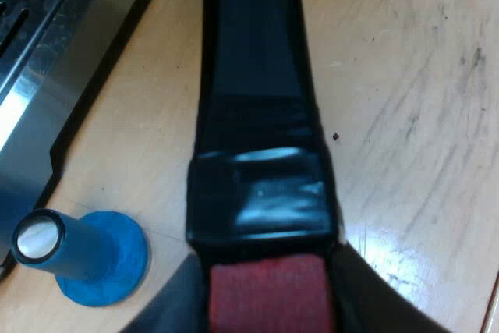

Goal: Put the handle in the coffee machine

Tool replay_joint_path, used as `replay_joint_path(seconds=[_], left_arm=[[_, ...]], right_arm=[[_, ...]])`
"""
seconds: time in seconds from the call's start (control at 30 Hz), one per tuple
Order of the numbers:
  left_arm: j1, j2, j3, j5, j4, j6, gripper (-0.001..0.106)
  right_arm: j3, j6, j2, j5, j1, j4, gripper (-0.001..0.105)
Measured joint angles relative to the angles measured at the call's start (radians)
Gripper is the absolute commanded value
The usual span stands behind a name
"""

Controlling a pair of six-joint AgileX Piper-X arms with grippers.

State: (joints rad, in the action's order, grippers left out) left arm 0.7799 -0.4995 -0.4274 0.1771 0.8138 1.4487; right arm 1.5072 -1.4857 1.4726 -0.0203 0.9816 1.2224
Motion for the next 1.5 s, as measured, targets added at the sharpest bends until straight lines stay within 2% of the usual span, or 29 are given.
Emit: replay_joint_path(seconds=[1.27,1.5], left_arm=[[0.0,0.0,0.0,-0.004,0.0,0.0,0.011],[0.0,0.0,0.0,0.022,0.0,0.01,0.011]], right_arm=[[0.0,0.0,0.0,0.002,0.0,0.0,0.0],[0.0,0.0,0.0,0.002,0.0,0.008,0.0]])
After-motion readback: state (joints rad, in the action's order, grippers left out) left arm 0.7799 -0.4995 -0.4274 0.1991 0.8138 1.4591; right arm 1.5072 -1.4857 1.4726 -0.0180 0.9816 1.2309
